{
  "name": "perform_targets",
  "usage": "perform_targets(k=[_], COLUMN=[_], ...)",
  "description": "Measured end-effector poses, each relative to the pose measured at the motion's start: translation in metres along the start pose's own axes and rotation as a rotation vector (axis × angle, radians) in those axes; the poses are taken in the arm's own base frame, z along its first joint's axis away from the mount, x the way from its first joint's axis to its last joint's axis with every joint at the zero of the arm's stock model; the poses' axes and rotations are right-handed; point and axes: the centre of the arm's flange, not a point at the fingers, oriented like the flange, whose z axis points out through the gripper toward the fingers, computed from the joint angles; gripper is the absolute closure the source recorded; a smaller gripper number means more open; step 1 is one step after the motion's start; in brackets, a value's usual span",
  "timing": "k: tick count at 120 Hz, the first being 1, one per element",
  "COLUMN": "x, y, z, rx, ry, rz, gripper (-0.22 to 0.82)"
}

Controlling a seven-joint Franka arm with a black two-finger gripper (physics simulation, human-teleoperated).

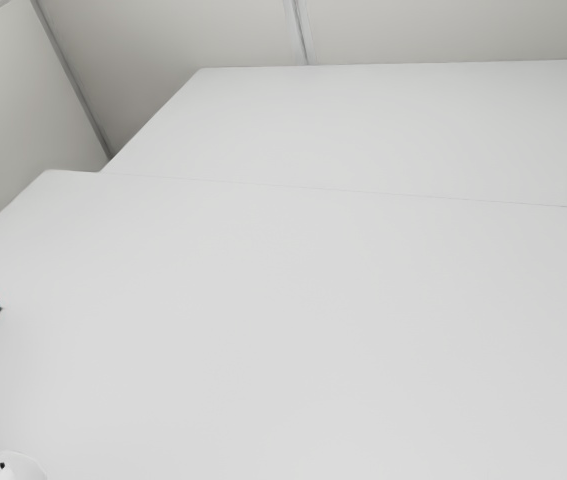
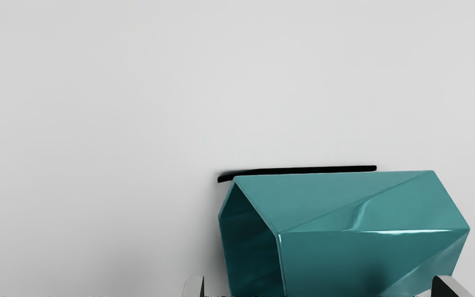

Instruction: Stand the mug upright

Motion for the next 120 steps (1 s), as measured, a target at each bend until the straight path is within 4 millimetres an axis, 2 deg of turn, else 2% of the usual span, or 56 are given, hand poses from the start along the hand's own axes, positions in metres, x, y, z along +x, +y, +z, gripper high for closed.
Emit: perform_targets(k=[47, 71, 93, 100, 120], x=[-0.017, -0.034, -0.027, -0.025, -0.027], y=[-0.007, -0.015, -0.012, -0.012, -0.012], z=[0.007, 0.007, 0.019, 0.024, 0.025], rx=[-0.066, -0.123, -0.177, -0.194, -0.226], ry=[0.018, 0.074, 0.106, 0.115, 0.149], rz=[-0.035, -0.067, -0.056, -0.054, -0.060], gripper=[0.00, 0.00, 0.00, 0.03, 0.20])
